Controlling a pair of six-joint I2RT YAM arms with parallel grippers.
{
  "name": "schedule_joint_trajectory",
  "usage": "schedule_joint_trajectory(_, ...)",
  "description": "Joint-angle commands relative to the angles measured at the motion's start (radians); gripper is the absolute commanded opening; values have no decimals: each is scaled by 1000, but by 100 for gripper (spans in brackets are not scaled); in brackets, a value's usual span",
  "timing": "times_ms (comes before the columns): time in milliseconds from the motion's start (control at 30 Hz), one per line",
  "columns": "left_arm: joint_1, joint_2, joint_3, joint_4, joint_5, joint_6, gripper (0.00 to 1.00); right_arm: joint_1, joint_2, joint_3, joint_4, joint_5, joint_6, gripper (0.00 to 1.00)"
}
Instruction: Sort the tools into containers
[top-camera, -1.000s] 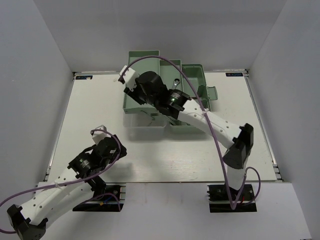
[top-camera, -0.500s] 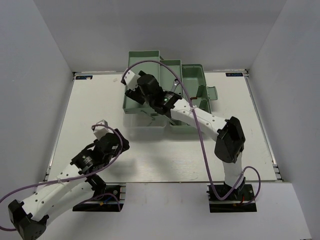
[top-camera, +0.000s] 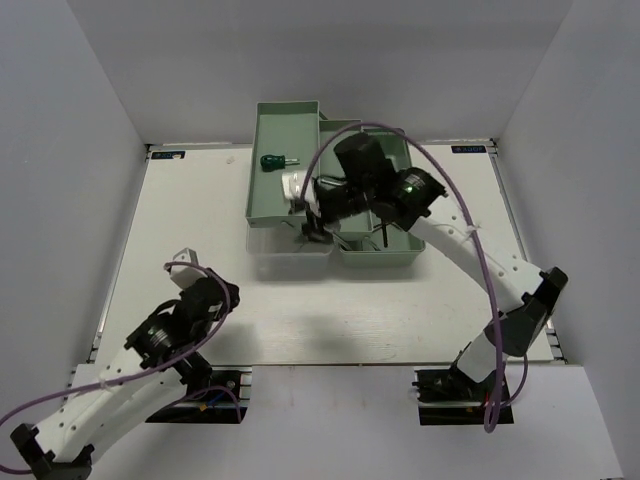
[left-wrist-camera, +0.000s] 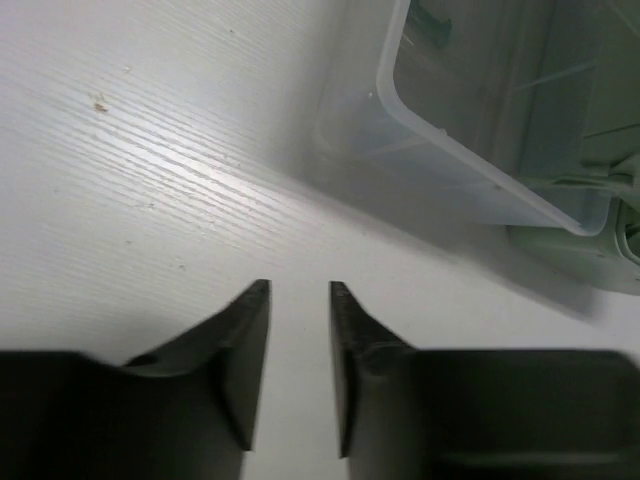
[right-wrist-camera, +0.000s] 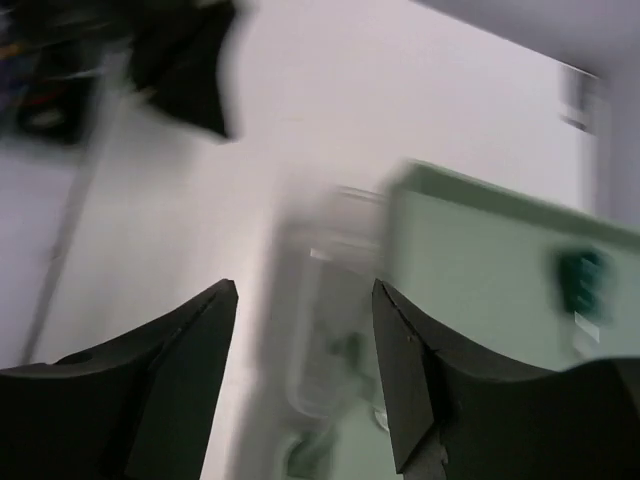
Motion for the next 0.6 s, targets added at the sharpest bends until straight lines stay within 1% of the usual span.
schedule_joint_trajectory(0, -1, -91, -7, -138, -27, -65, 45, 32, 86, -93, -361, -444, -451, 63)
schedule_joint_trajectory(33, -1, -129, 3, -156, -36, -65, 49, 37, 96, -111, -350, -424, -462, 63)
schedule_joint_trajectory(67, -1, -145, 3, -174, -36, -65, 51, 45, 119, -124, -270, -309, -415, 63)
schedule_joint_trajectory(100, -1, -159, 3, -187, -36, -77, 53, 64, 128, -148, -238, -261, -403, 64)
schedule_joint_trajectory(133, -1, -171, 3, -187, -23, -77, 56, 69, 136, -156, -133, -218, -384, 64)
schedule_joint_trajectory(200, -1, -182, 3, -172, -13, -77, 56, 69, 166, -177, -68, -75, -291, 62)
schedule_joint_trajectory(233, -1, -173, 3, -172, -13, -77, 57, 74, 177, -185, 39, -8, -241, 62)
schedule_joint_trajectory(267, -1, -173, 3, -172, -13, -77, 57, 84, 185, -188, 66, 26, -219, 62)
schedule_joint_trajectory(300, -1, -159, 3, -172, -13, -77, 57, 81, 191, -199, 91, 110, -165, 60)
schedule_joint_trajectory(367, -1, -143, 3, -172, -13, -77, 58, 98, 209, -220, 178, 166, -136, 59)
schedule_joint_trajectory(400, -1, -133, -6, -172, -13, -86, 58, 100, 215, -225, 210, 235, -112, 59)
schedule_joint_trajectory(467, -1, -124, -6, -159, -13, -87, 58, 118, 226, -246, 276, 283, -84, 59)
schedule_joint_trajectory(567, -1, -123, -15, -150, -13, -87, 58, 141, 252, -259, 334, 366, -48, 57)
